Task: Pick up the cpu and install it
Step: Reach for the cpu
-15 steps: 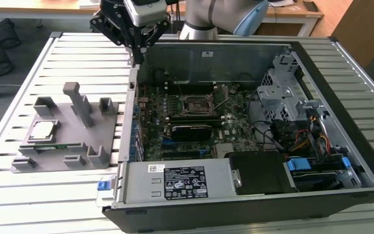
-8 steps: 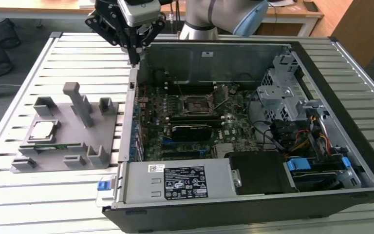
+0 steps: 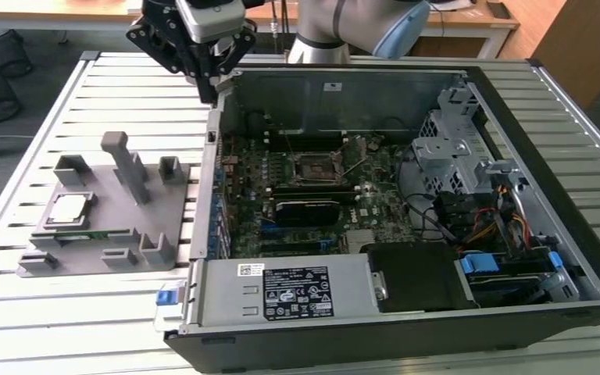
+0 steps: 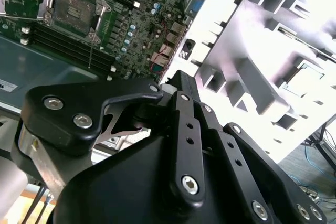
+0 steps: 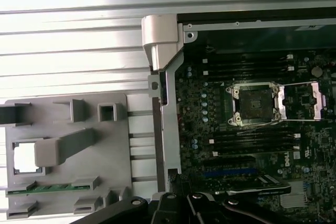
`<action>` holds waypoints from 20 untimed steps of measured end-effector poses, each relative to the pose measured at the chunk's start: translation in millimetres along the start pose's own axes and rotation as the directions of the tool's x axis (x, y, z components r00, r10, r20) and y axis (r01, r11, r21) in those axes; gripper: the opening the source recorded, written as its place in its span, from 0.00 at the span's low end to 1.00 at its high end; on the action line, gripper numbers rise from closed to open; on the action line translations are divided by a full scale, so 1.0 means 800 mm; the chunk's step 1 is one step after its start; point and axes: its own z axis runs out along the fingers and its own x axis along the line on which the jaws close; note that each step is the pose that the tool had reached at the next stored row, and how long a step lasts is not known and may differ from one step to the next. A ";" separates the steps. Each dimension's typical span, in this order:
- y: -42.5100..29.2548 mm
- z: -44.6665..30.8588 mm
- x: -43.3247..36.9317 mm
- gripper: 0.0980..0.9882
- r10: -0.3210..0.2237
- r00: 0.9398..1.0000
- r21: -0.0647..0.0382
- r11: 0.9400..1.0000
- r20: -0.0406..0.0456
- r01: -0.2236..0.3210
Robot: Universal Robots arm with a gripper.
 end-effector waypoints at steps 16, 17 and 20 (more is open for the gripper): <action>-0.0018 0.0000 0.023 0.01 0.000 1.000 0.000 1.000 0.000 0.000; -0.0019 0.0000 0.025 0.01 0.000 1.000 0.000 1.000 0.000 0.000; -0.0022 0.0000 0.029 0.01 0.000 1.000 0.000 1.000 0.000 0.000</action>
